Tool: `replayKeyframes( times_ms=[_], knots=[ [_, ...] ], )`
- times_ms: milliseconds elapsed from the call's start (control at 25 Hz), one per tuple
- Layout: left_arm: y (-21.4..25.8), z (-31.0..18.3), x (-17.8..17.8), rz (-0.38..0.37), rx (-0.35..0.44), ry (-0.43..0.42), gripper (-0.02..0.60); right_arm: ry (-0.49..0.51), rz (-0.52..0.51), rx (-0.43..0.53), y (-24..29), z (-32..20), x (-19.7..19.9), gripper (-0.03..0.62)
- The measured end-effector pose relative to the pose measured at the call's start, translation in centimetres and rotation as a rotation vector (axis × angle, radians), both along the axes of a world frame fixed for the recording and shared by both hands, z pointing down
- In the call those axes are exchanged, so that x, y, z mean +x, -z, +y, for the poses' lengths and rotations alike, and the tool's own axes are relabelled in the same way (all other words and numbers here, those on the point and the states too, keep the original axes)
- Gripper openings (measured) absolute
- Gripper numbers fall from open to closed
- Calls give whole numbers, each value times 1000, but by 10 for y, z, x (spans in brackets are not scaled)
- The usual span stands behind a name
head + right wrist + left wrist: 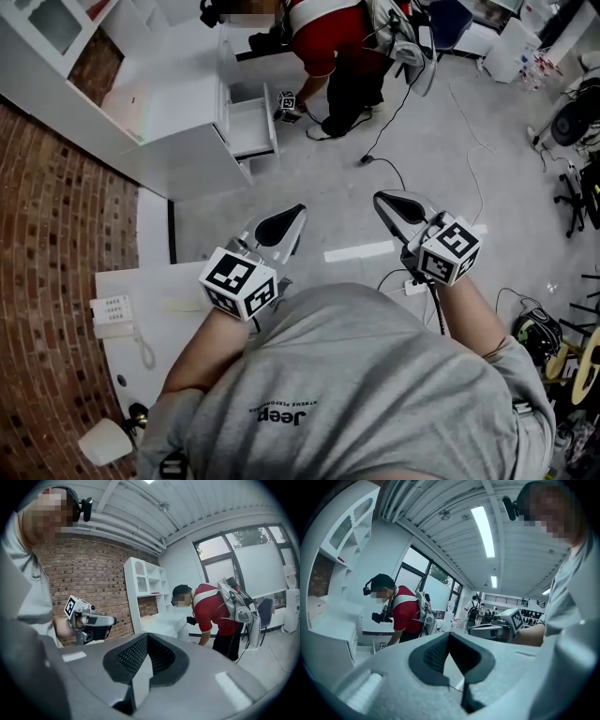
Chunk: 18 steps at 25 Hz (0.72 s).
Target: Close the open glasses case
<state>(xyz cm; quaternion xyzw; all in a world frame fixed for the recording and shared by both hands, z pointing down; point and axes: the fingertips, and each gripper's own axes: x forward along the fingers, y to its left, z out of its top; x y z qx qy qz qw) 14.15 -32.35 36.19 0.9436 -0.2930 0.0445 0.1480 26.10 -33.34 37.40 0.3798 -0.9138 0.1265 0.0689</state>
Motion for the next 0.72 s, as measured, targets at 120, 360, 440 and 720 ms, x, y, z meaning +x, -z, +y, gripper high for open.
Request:
replayKeyframes(
  times_ms=[120, 360, 440, 720],
  knots=[
    [1, 0, -3, 10, -1, 20, -3, 11, 5, -6, 1, 0, -2, 9],
    [3, 1, -12, 19, 5, 48, -3, 35, 10, -5, -2, 0, -9, 9],
    [2, 1, -13, 17, 4, 51, -3, 44, 12, -9, -3, 0, -11, 9],
    [-1, 3, -15, 7, 4, 49, -3, 67, 20, -11, -8, 2, -18, 9]
  ],
)
